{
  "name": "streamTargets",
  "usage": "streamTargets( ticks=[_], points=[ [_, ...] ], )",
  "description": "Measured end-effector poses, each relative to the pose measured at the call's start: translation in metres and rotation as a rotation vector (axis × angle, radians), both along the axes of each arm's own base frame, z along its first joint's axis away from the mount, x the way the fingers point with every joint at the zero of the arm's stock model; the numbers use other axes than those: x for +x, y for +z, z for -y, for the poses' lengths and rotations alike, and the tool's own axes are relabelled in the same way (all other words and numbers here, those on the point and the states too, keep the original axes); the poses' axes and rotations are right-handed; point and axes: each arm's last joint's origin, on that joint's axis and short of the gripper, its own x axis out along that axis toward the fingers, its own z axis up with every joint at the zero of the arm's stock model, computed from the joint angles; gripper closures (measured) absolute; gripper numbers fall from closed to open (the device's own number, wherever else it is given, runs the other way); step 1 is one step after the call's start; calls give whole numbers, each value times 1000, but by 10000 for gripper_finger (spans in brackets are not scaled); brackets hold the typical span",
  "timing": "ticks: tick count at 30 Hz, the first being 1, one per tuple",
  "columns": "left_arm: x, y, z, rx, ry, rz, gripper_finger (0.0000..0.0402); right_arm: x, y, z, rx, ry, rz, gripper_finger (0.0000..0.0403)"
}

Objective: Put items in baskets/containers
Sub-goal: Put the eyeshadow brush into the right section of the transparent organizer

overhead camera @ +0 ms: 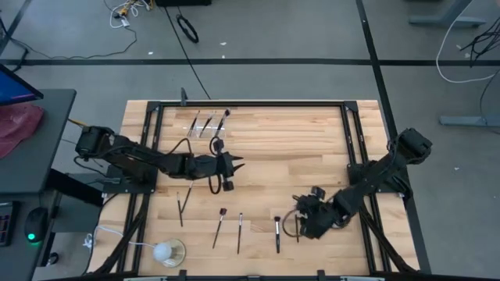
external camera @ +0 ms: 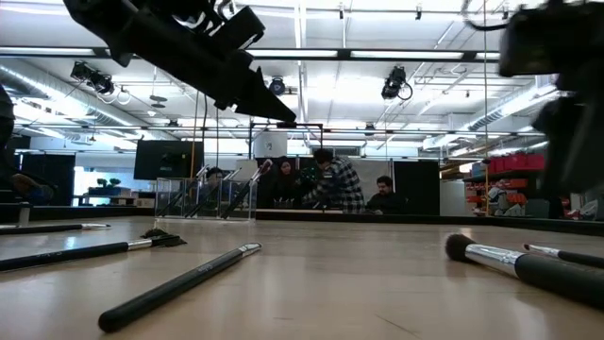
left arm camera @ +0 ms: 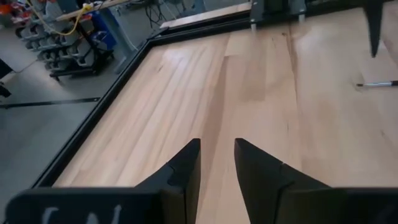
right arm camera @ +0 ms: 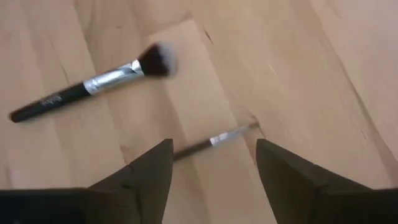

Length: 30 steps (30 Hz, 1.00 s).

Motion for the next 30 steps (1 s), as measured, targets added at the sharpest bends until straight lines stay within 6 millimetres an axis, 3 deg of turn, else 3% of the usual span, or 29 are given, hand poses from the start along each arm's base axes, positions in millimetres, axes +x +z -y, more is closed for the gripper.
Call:
streamTargets(
  ticks=[6,17,25,30],
  points=[
    [0,0,-8,0,28,-1,298,-8,-17,-16,-122,-105,101,184],
    [1,0,-11,-1,39,-1,298,-6,-61,-29,-216,-140,91,207],
    [1,0,-11,0,38,-1,298,-35,-85,-22,-198,-205,183,244],
    [1,0,-11,0,38,-1,298,-39,-91,-16,-243,-164,241,271]
  ],
)
